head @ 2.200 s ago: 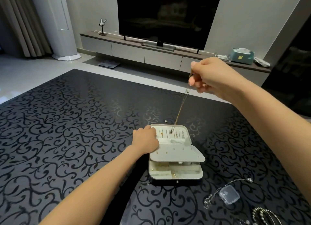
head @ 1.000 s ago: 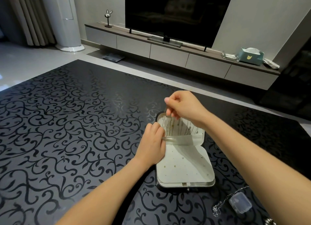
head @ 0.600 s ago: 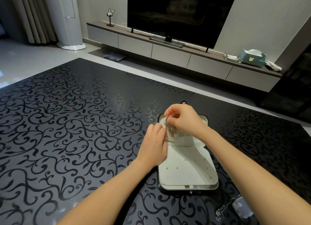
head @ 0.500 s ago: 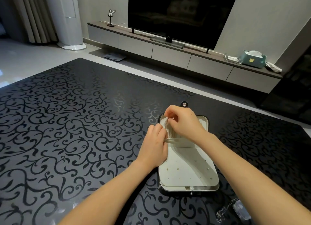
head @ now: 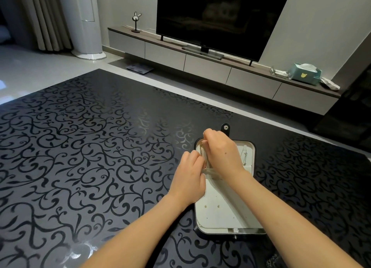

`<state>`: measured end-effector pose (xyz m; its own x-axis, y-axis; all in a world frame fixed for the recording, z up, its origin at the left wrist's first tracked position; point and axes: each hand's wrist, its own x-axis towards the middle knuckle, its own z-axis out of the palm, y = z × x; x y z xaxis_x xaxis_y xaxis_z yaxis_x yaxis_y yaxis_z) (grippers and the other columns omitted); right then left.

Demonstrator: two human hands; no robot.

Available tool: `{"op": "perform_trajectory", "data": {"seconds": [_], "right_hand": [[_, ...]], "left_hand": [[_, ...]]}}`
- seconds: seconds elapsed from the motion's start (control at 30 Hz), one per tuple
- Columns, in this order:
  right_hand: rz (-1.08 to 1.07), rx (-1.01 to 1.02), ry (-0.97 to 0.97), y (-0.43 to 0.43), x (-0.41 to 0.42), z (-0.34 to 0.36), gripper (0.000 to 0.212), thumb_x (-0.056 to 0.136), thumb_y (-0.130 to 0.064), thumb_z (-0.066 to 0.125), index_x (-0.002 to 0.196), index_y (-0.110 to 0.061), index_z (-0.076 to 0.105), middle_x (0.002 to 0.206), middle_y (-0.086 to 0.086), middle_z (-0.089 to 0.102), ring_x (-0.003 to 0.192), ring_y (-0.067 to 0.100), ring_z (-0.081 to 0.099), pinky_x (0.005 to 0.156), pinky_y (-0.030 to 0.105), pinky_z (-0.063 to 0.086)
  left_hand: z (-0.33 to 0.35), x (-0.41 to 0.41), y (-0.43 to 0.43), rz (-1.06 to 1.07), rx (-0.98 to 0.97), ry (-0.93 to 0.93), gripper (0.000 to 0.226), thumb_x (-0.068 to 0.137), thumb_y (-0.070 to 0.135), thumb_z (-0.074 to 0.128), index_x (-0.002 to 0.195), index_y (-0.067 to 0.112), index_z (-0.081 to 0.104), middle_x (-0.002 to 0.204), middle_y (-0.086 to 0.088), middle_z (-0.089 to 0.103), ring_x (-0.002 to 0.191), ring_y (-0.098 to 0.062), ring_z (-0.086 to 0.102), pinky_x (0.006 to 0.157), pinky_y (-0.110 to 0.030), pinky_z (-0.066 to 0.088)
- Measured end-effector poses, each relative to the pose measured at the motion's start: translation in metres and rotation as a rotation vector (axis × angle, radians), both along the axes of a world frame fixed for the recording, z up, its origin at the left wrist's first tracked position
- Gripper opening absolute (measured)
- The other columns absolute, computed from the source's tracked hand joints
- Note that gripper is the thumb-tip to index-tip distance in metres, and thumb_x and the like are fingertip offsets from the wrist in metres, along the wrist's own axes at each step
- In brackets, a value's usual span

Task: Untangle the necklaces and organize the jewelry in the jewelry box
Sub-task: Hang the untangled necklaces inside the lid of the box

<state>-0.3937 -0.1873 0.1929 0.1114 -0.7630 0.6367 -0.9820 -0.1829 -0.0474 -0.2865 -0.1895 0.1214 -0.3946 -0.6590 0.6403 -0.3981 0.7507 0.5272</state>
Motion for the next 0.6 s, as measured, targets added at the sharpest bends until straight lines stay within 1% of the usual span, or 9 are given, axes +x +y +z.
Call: {"op": "perform_trajectory", "data": {"seconds": [0.07, 0.13, 0.2, 0.3, 0.4, 0.47, 0.5, 0.53, 0.6], "right_hand": [[-0.046, 0.033, -0.091, -0.001, 0.002, 0.001, 0.026, 0.068, 0.013, 0.062, 0.069, -0.005, 0.044, 0.055, 0.007, 0.045, 0.048, 0.024, 0.039, 0.038, 0.034, 0.035], [-0.107, 0.088, -0.199, -0.001, 0.004, 0.006, 0.017, 0.076, 0.005, 0.058, 0.075, -0.005, 0.044, 0.06, 0.009, 0.05, 0.054, 0.028, 0.045, 0.048, 0.04, 0.041], [-0.208, 0.165, -0.198, -0.003, 0.003, 0.012, 0.013, 0.082, -0.01, 0.06, 0.084, -0.01, 0.047, 0.068, 0.004, 0.056, 0.064, 0.026, 0.051, 0.057, 0.036, 0.041], [-0.369, 0.244, -0.141, -0.007, -0.001, 0.027, 0.027, 0.079, -0.034, 0.069, 0.095, -0.022, 0.053, 0.088, -0.004, 0.058, 0.086, 0.019, 0.053, 0.065, 0.029, 0.036], [-0.417, 0.383, -0.162, -0.015, -0.009, 0.037, 0.041, 0.07, -0.048, 0.076, 0.103, -0.032, 0.059, 0.107, -0.003, 0.056, 0.105, 0.021, 0.049, 0.085, 0.033, 0.037], [-0.377, 0.506, -0.253, -0.021, -0.016, 0.042, 0.042, 0.067, -0.049, 0.077, 0.104, -0.038, 0.061, 0.111, -0.005, 0.059, 0.109, 0.02, 0.051, 0.095, 0.036, 0.037], [-0.342, 0.577, -0.317, -0.024, -0.018, 0.044, 0.038, 0.068, -0.047, 0.078, 0.102, -0.039, 0.063, 0.109, -0.006, 0.062, 0.108, 0.018, 0.054, 0.099, 0.038, 0.038], [-0.302, 0.649, -0.369, -0.027, -0.02, 0.047, 0.034, 0.068, -0.044, 0.079, 0.098, -0.04, 0.065, 0.104, -0.009, 0.064, 0.105, 0.016, 0.057, 0.1, 0.041, 0.039], [-0.222, 0.757, -0.398, -0.03, -0.024, 0.052, 0.025, 0.068, -0.039, 0.08, 0.089, -0.039, 0.068, 0.091, -0.014, 0.065, 0.098, 0.012, 0.06, 0.1, 0.043, 0.041]], "left_hand": [[0.0, 0.0, 0.0, 0.0, 0.0, -0.003, 0.015, 0.067, 0.007, 0.031, 0.071, 0.008, 0.045, 0.078, -0.004, 0.042, 0.069, -0.02, 0.034, 0.064, -0.027, 0.03], [0.001, 0.0, 0.0, 0.0, -0.001, -0.008, 0.015, 0.066, 0.007, 0.031, 0.071, 0.007, 0.045, 0.078, -0.005, 0.042, 0.069, -0.021, 0.034, 0.064, -0.028, 0.03], [0.001, 0.0, 0.0, -0.001, 0.002, -0.01, 0.015, 0.066, 0.006, 0.031, 0.071, 0.008, 0.046, 0.078, -0.005, 0.042, 0.069, -0.02, 0.034, 0.064, -0.028, 0.03], [-0.001, 0.0, -0.001, 0.002, 0.006, -0.012, 0.016, 0.065, 0.005, 0.031, 0.072, 0.008, 0.046, 0.079, -0.004, 0.041, 0.071, -0.018, 0.032, 0.064, -0.027, 0.03], [-0.003, -0.001, -0.001, 0.002, 0.016, -0.002, 0.017, 0.065, 0.004, 0.031, 0.073, 0.008, 0.046, 0.08, -0.003, 0.041, 0.073, -0.015, 0.028, 0.065, -0.025, 0.029], [-0.003, -0.001, -0.001, -0.003, 0.015, 0.006, 0.018, 0.065, 0.004, 0.031, 0.074, 0.009, 0.045, 0.08, -0.002, 0.04, 0.074, -0.014, 0.027, 0.066, -0.023, 0.029], [-0.002, -0.001, -0.001, -0.006, 0.014, 0.011, 0.018, 0.065, 0.004, 0.031, 0.074, 0.009, 0.045, 0.08, -0.002, 0.04, 0.074, -0.014, 0.027, 0.066, -0.023, 0.028], [-0.002, -0.001, -0.001, -0.009, 0.015, 0.016, 0.017, 0.065, 0.004, 0.031, 0.074, 0.009, 0.045, 0.08, -0.001, 0.04, 0.074, -0.014, 0.027, 0.066, -0.022, 0.028], [-0.001, 0.0, -0.001, -0.012, 0.018, 0.022, 0.016, 0.066, 0.004, 0.031, 0.073, 0.009, 0.045, 0.079, -0.001, 0.039, 0.073, -0.014, 0.027, 0.065, -0.022, 0.028]]}}
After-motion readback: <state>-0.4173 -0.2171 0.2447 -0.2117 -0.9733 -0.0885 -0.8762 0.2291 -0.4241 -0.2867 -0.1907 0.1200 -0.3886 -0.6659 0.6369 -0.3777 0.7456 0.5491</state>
